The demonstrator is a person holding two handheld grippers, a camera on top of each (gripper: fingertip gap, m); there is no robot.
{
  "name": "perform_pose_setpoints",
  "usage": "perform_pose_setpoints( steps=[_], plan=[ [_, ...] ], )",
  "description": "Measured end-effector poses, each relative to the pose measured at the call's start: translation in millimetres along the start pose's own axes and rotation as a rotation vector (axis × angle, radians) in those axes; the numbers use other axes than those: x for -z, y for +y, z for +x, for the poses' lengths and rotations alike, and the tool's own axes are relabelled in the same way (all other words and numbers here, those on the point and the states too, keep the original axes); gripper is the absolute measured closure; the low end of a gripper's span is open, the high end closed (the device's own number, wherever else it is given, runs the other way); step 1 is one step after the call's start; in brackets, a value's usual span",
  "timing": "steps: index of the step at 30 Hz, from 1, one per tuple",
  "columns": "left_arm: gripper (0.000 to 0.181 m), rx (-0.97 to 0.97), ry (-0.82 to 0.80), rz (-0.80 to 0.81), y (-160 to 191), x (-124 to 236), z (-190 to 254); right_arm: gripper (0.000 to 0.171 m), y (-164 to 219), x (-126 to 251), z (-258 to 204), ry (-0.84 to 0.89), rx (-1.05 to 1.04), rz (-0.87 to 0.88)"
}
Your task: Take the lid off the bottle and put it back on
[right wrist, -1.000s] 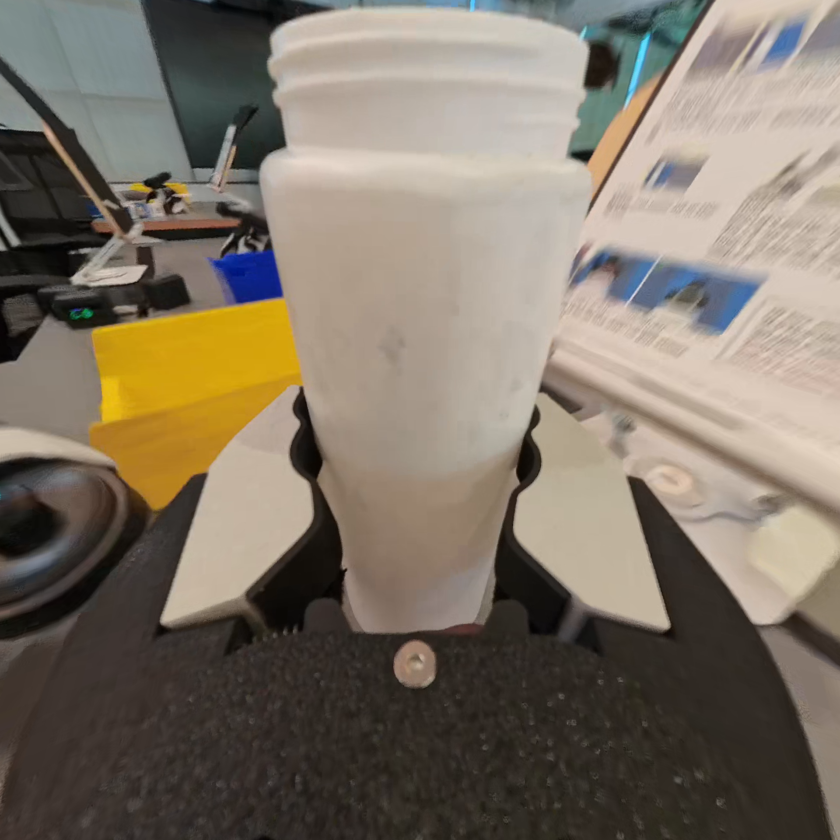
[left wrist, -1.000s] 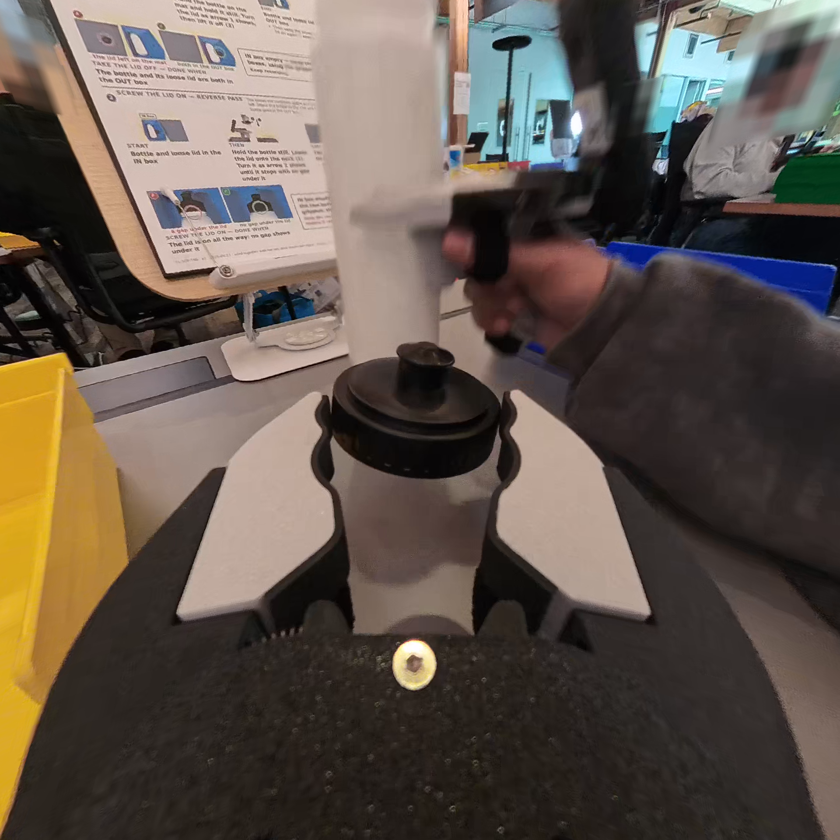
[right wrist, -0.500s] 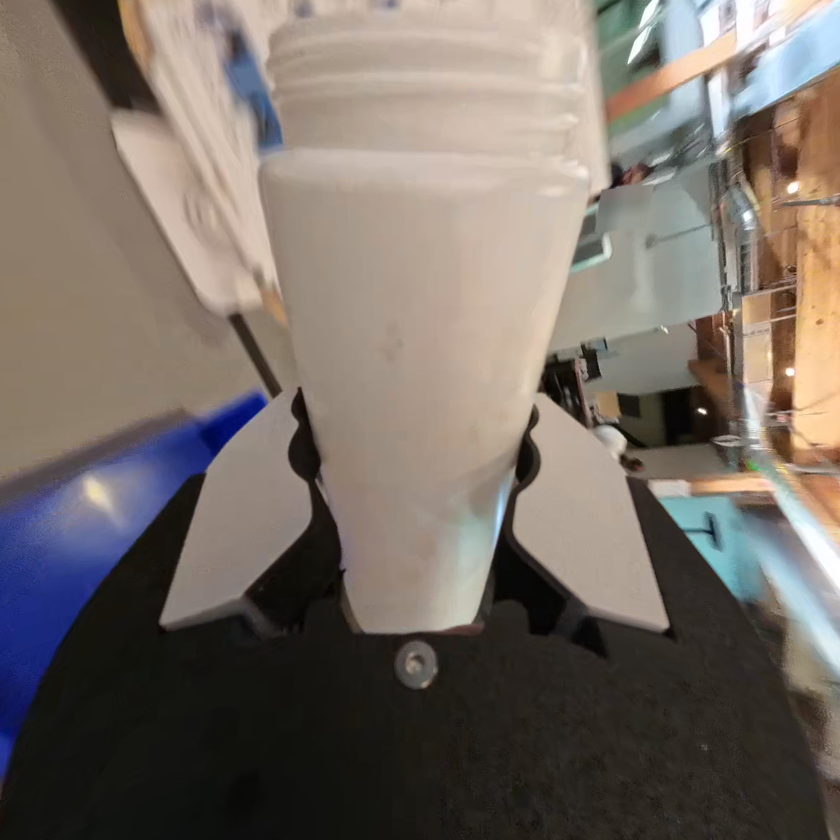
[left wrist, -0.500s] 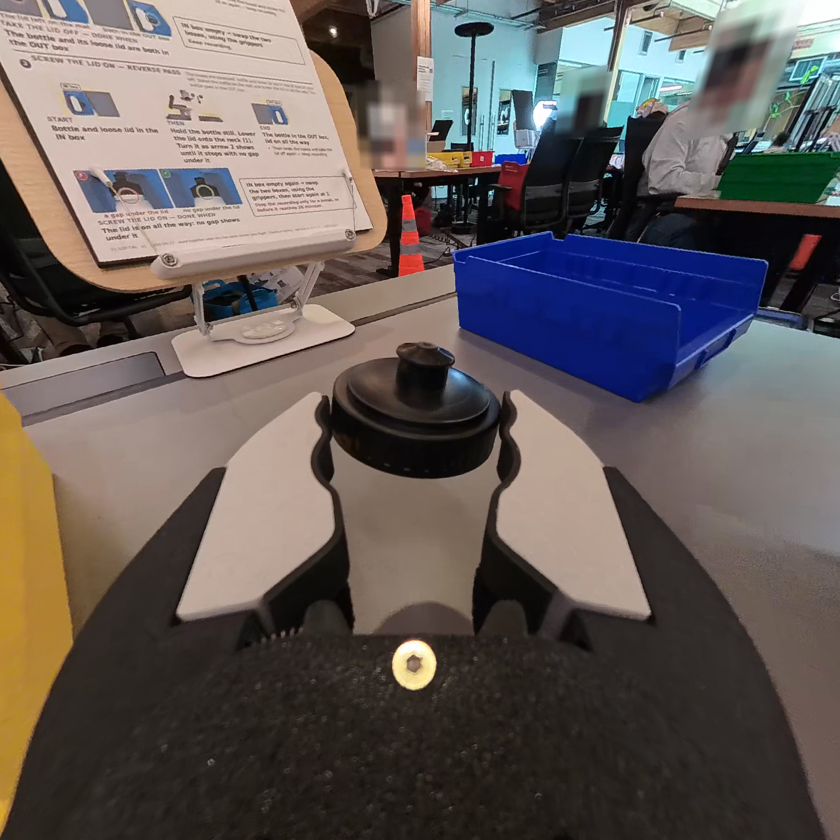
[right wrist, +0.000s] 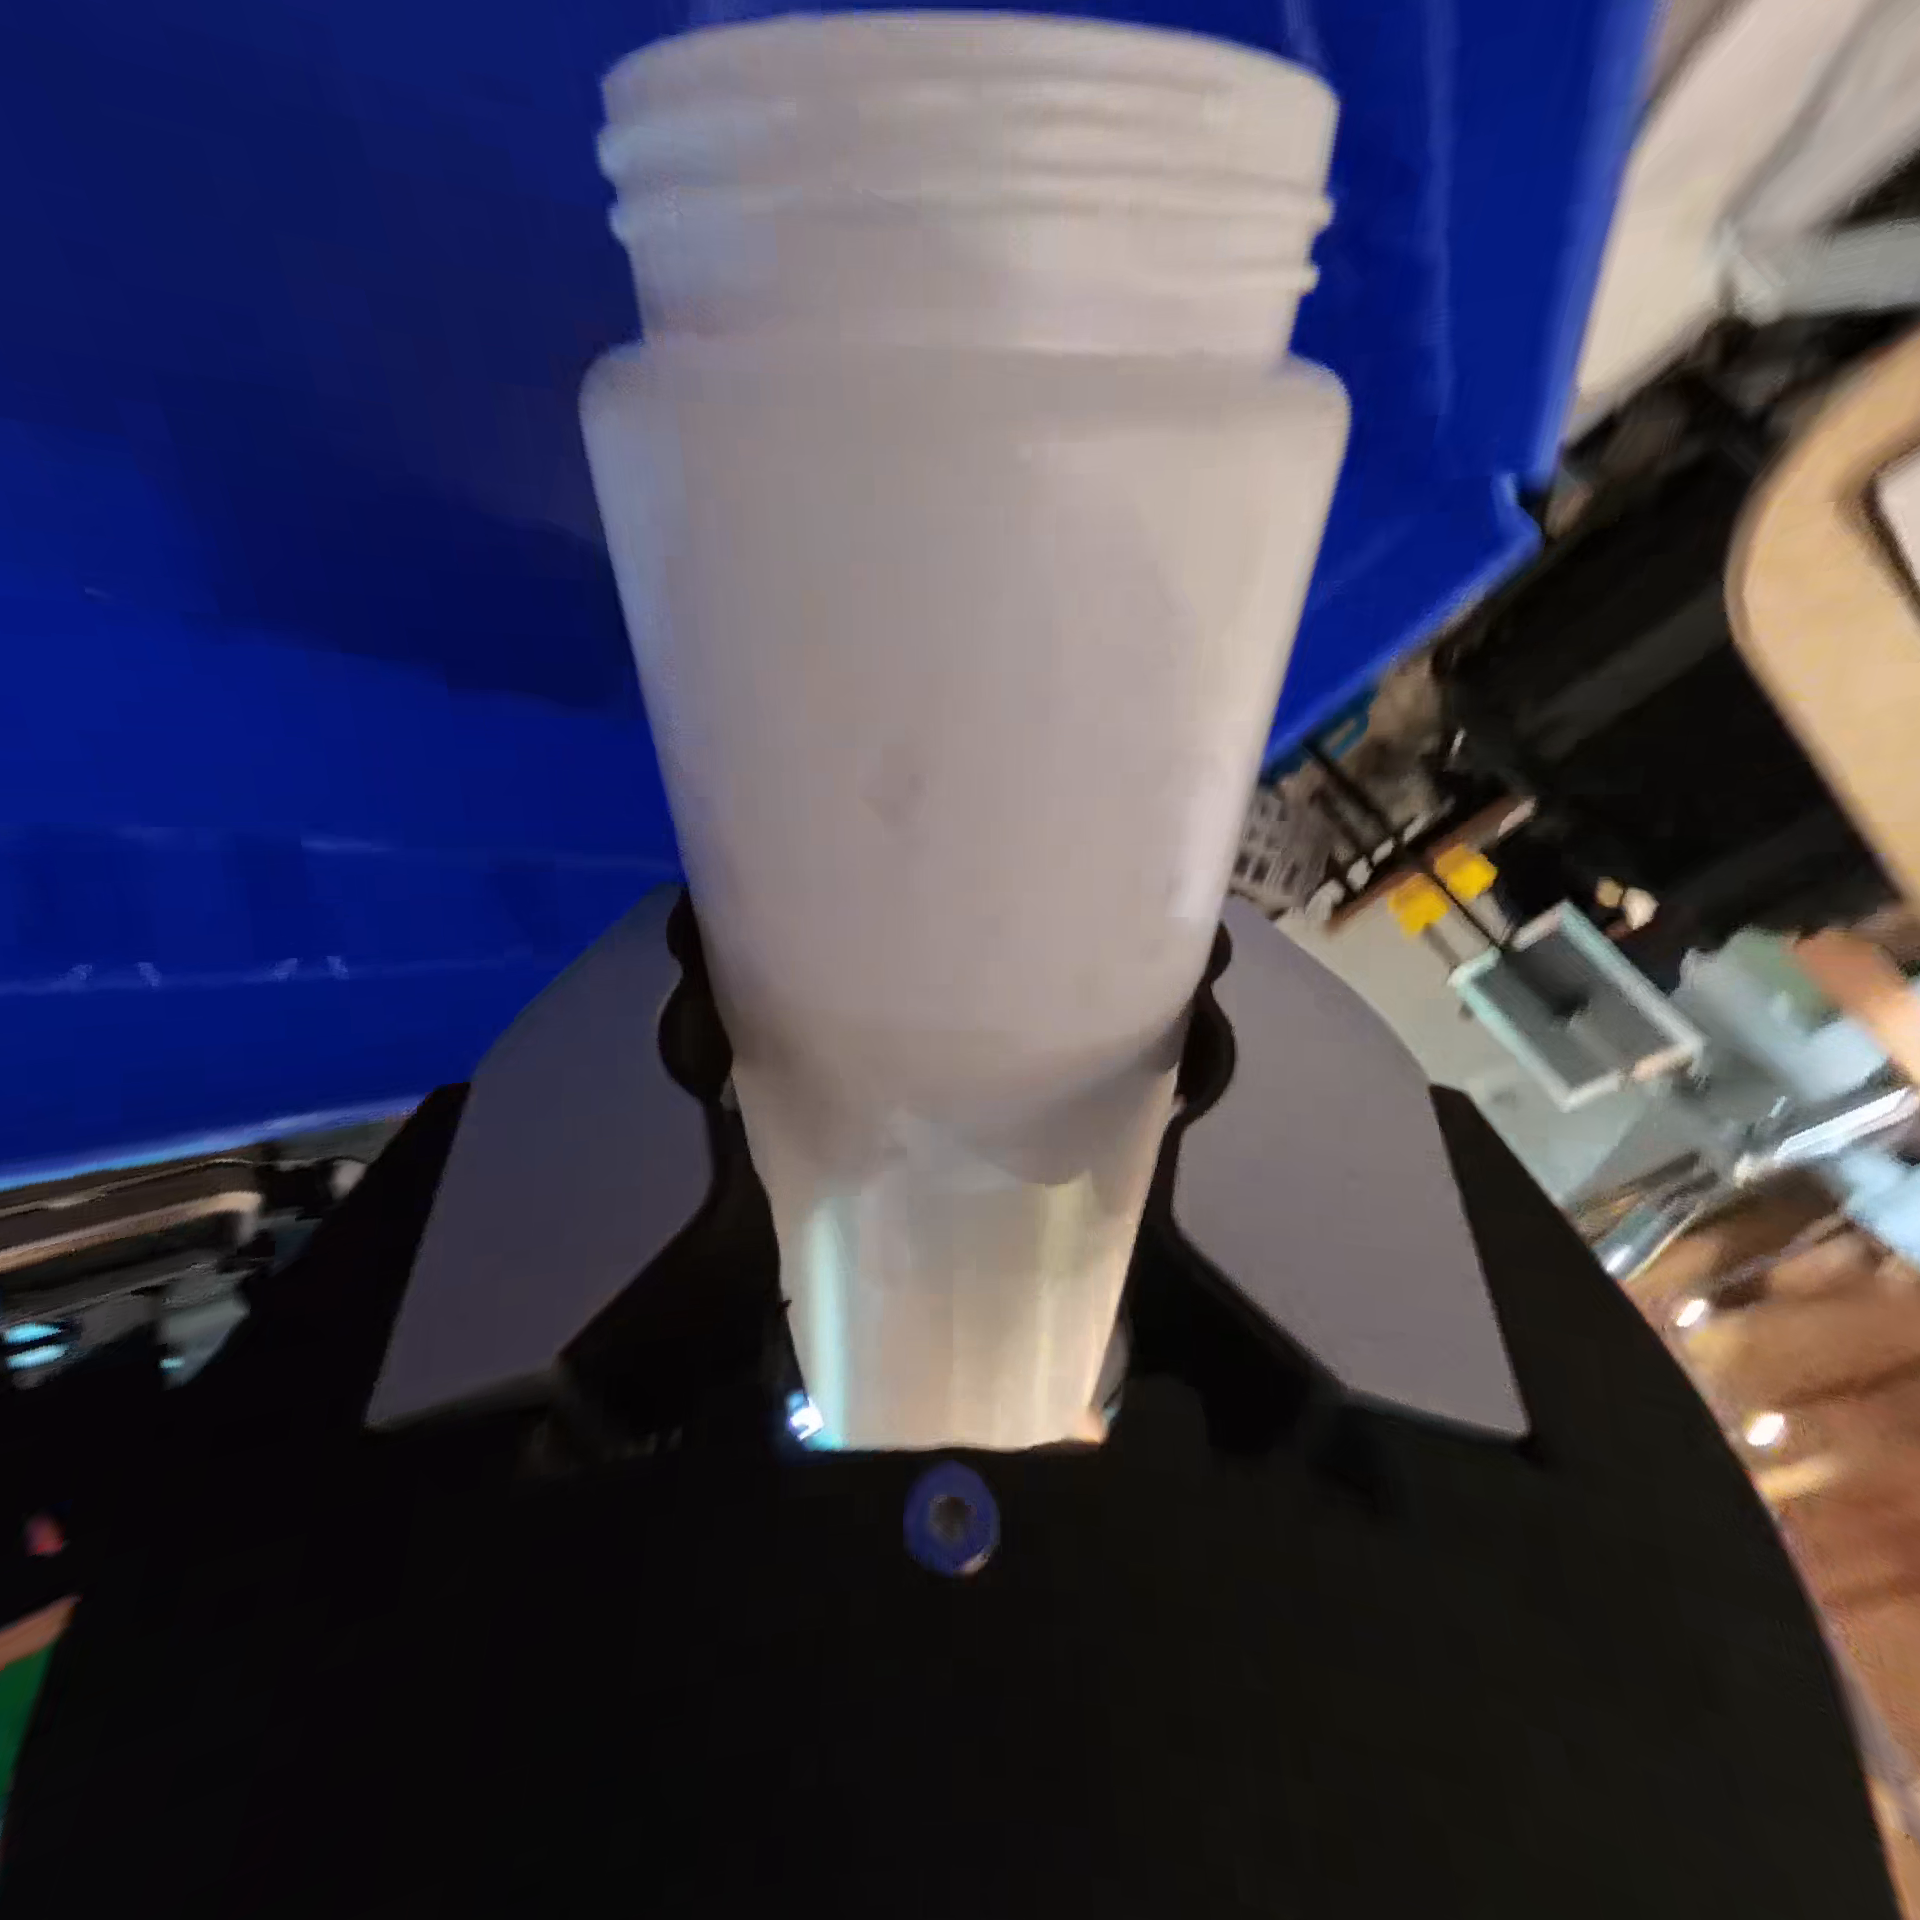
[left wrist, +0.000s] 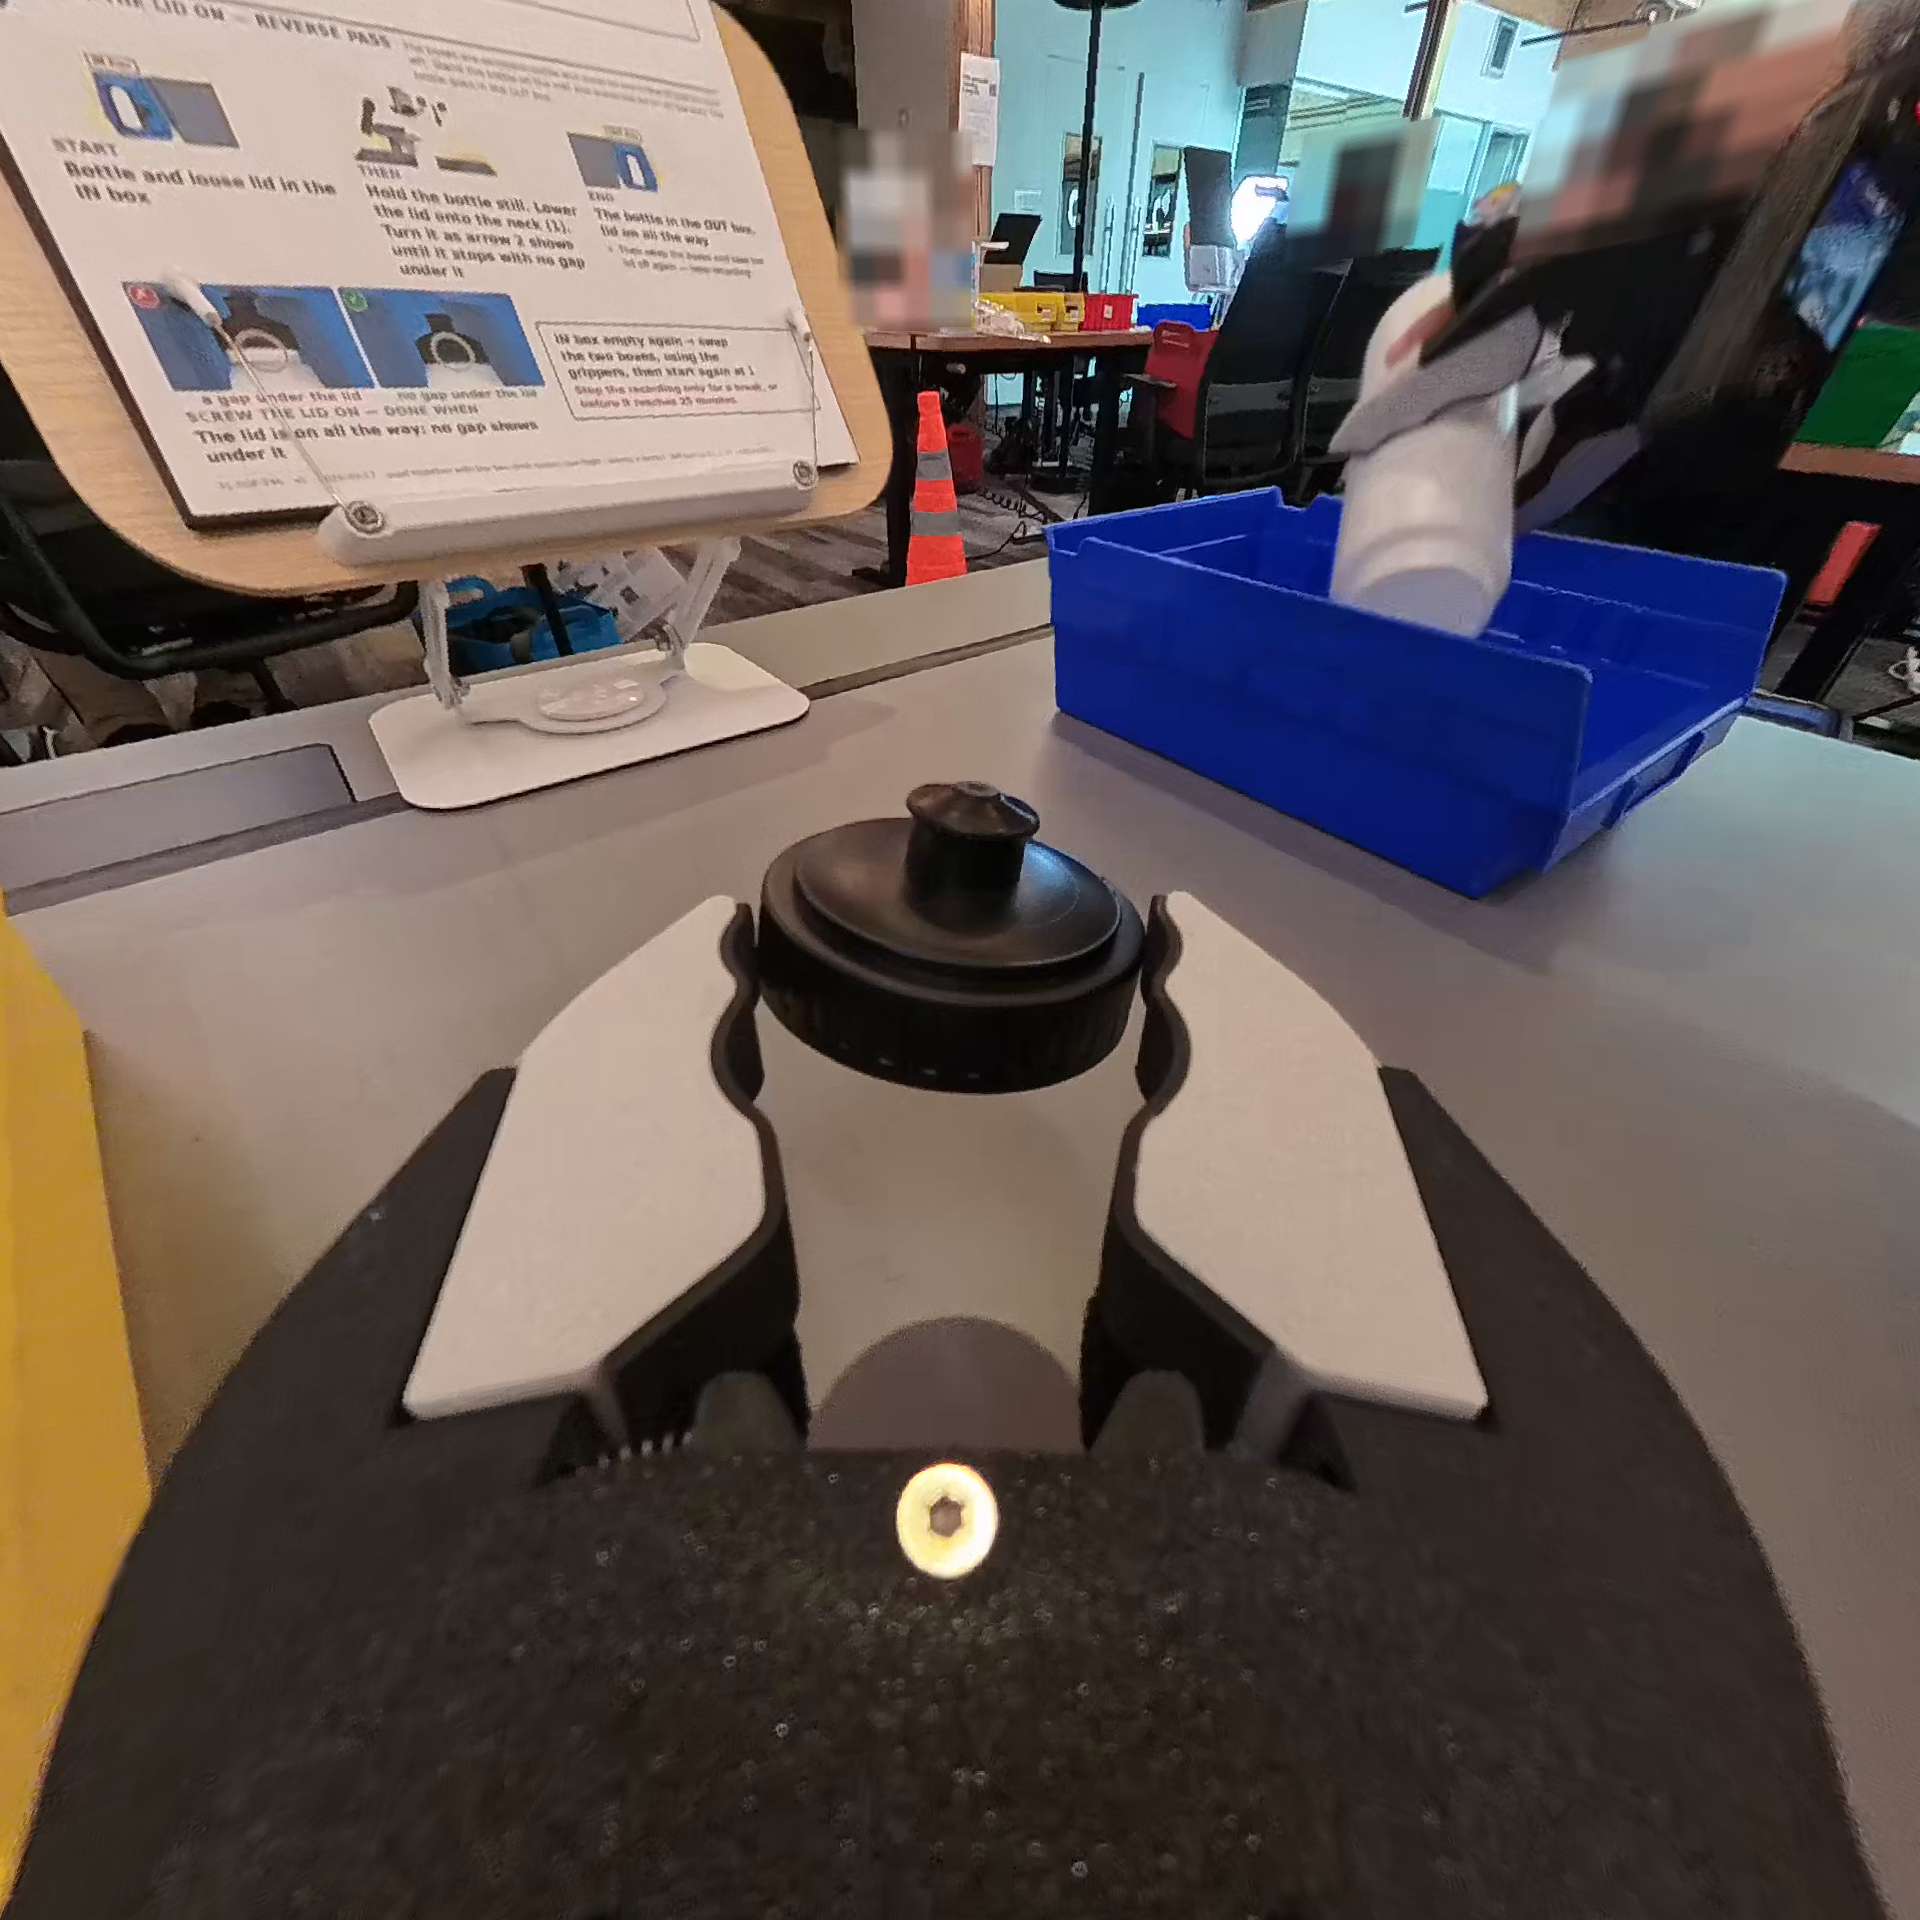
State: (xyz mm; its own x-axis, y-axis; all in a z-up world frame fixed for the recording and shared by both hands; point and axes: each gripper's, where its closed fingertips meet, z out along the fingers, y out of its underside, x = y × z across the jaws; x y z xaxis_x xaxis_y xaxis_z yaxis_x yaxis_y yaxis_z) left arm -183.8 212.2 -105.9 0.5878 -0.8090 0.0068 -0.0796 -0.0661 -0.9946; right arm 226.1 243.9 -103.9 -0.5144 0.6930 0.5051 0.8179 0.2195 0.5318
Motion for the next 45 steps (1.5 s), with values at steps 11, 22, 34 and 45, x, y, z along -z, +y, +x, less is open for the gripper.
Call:
perform_pose_setpoints(
  steps=[11,22,34,45],
  plan=[
    [0.111,-0.027,0.026,0.01,-1.9,-1.5,4.4,0.08,-68.8,-60.4,-13.0,-0.049,0.131,0.191],
    [0.111,0.029,0.047,0.028,-4.3,2.1,-1.0,0.076,-53.0,-41.1,-12.7,-0.001,-0.19,0.032],
    [0.111,0.18,0.545,0.29,-57.6,26.7,52.1,0.087,-177.3,142.6,67.8,0.039,-1.443,0.919],
    [0.111,0.344,0.828,0.16,-48.3,38.2,77.5,0.087,-324.2,205.1,128.1,-0.278,-1.267,1.635]
  ],
)
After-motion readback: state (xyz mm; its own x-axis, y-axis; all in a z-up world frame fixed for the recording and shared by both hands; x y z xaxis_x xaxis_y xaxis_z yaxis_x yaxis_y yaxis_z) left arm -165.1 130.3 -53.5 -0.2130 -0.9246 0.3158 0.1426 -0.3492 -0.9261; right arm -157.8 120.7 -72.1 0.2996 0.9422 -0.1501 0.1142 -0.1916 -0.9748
